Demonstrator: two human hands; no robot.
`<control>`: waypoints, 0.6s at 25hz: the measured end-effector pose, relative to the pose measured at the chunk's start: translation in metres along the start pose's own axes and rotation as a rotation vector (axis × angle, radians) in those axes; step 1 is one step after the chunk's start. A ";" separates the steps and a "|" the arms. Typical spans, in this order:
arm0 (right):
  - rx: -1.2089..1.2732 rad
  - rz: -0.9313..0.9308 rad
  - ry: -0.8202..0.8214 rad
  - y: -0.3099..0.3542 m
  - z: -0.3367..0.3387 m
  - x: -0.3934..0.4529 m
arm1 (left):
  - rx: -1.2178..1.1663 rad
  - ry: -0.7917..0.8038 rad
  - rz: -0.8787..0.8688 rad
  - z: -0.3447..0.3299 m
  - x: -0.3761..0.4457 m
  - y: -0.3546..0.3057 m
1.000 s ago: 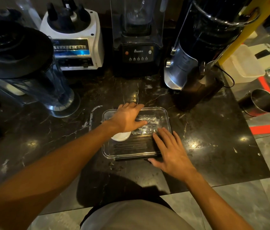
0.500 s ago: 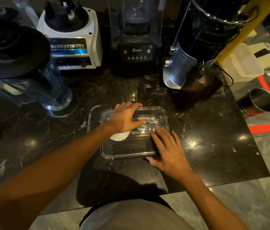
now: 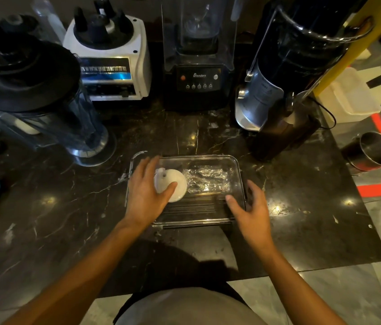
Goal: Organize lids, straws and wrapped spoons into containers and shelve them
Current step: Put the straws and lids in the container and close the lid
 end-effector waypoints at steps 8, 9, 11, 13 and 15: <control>0.477 -0.228 0.044 -0.024 -0.010 0.001 | -0.635 0.044 0.512 -0.007 -0.070 0.034; 0.489 -0.233 0.035 -0.027 -0.012 0.000 | -0.670 0.028 0.506 -0.008 -0.074 0.031; 0.515 -0.244 -0.007 -0.029 -0.014 -0.004 | -0.722 -0.008 0.481 -0.011 -0.079 0.024; 0.529 -0.250 -0.051 -0.027 -0.016 -0.007 | -0.718 -0.090 0.476 -0.012 -0.082 0.025; 0.542 -0.250 -0.073 -0.026 -0.018 -0.008 | -0.727 -0.133 0.486 -0.016 -0.087 0.023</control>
Point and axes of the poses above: each hand's wrist, its own x-axis towards the middle knuckle, its own z-axis out of the back of the hand, y = z × x, the point moved 4 cm from there along x, towards the middle knuckle, and after that the axes turned 1 degree about -y, right-handed, at the moved point
